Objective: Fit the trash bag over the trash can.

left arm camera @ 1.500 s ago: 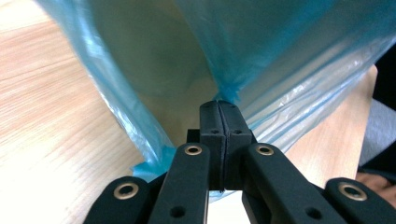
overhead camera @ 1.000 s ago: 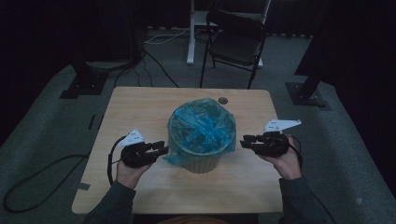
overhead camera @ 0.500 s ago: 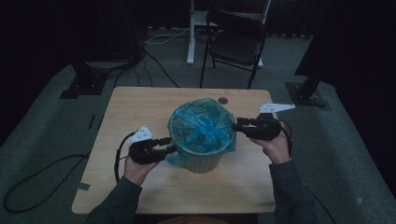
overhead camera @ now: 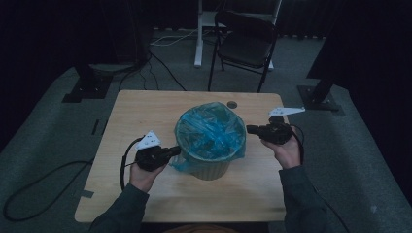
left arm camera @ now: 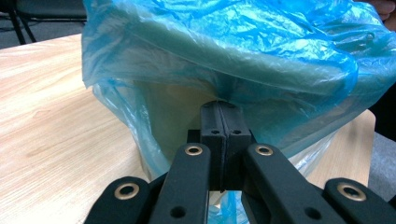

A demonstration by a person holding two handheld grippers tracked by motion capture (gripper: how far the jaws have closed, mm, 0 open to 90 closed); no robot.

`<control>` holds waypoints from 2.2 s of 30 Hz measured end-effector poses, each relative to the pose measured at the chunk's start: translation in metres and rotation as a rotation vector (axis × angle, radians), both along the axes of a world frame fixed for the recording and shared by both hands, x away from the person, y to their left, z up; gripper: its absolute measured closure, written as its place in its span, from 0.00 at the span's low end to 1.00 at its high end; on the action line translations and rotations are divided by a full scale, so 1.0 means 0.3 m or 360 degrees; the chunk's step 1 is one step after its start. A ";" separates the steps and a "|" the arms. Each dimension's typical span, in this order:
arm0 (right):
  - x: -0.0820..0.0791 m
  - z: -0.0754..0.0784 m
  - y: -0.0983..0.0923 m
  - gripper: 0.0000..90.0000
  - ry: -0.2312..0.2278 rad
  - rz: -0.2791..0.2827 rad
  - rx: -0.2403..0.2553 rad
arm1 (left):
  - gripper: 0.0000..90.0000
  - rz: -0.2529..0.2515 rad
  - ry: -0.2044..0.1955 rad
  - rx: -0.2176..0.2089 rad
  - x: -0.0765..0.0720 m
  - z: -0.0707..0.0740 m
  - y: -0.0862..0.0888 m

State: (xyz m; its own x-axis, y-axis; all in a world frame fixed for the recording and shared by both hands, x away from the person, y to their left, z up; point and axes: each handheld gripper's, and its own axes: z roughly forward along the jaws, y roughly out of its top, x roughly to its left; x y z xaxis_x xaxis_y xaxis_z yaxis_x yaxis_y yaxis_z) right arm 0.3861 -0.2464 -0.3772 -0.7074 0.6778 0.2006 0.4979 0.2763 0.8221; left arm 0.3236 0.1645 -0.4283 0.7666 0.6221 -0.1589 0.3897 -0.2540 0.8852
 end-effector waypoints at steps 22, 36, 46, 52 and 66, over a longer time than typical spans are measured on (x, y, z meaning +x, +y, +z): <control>0.063 0.007 0.019 1.00 0.0059 0.0015 0.0008 | 1.00 0.0021 -0.0014 -0.0008 0.005 0.002 -0.002; 0.050 -0.065 0.057 1.00 0.0164 0.0084 -0.0069 | 1.00 0.0063 -0.0003 0.0013 0.018 -0.006 0.014; 0.021 -0.060 0.073 0.95 0.0108 0.0139 -0.0194 | 0.95 0.0148 -0.0002 0.0013 0.033 -0.008 0.071; 0.065 -0.009 0.035 0.86 0.0024 -0.0023 -0.0134 | 0.93 0.0209 -0.0039 -0.0025 0.057 0.033 0.102; 0.136 0.063 0.067 0.75 -0.0051 -0.0043 0.0062 | 0.87 0.0211 -0.0073 -0.0109 0.148 0.111 0.085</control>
State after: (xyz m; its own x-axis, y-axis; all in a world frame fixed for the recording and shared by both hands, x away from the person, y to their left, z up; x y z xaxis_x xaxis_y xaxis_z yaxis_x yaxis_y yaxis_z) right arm 0.4269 -0.2264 -0.3584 -0.6955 0.6888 0.2045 0.4779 0.2309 0.8475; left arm 0.3681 0.1901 -0.3948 0.6860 0.7071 -0.1714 0.3746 -0.1412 0.9164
